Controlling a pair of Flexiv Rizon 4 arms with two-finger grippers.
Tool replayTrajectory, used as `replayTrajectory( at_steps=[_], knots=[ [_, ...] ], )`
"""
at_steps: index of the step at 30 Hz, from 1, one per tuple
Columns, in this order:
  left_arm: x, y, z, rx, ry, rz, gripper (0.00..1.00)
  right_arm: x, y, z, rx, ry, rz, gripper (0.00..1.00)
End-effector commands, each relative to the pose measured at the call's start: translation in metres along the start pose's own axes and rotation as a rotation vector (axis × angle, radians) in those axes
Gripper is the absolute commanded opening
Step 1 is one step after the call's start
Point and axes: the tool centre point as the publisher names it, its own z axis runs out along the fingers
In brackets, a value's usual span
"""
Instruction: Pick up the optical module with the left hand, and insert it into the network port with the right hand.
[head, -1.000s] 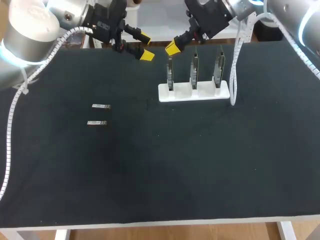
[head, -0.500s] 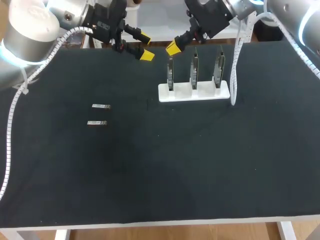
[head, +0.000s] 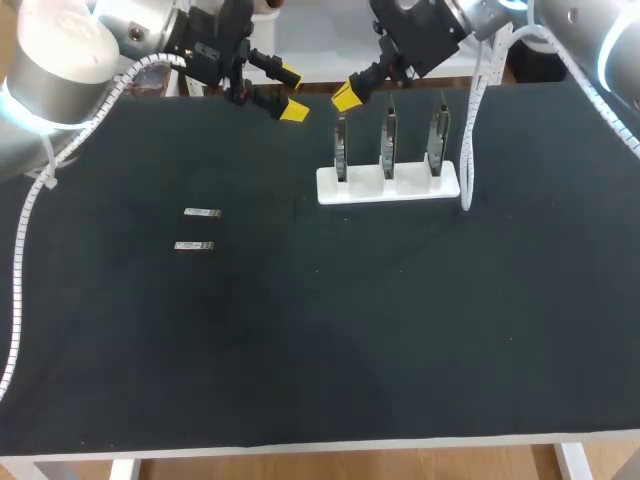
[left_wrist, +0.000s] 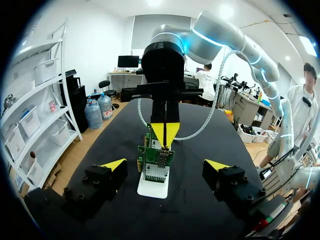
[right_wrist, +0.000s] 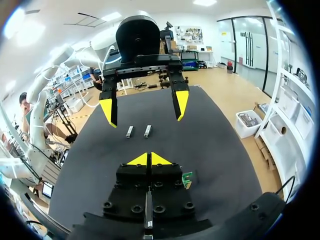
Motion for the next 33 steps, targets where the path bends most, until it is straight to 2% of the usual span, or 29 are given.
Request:
replayTrajectory(
  at_steps=[1,33],
  knots=[
    [-0.001,0.001,0.0,0.002,0.003,0.0,1.0,0.017,-0.01,0.011,-0.373,0.003,0.005,0.0],
    [-0.001,0.001,0.0,0.002,0.003,0.0,1.0,0.028,-0.01,0.014,-0.371,0.006,0.037,0.0]
  ],
)
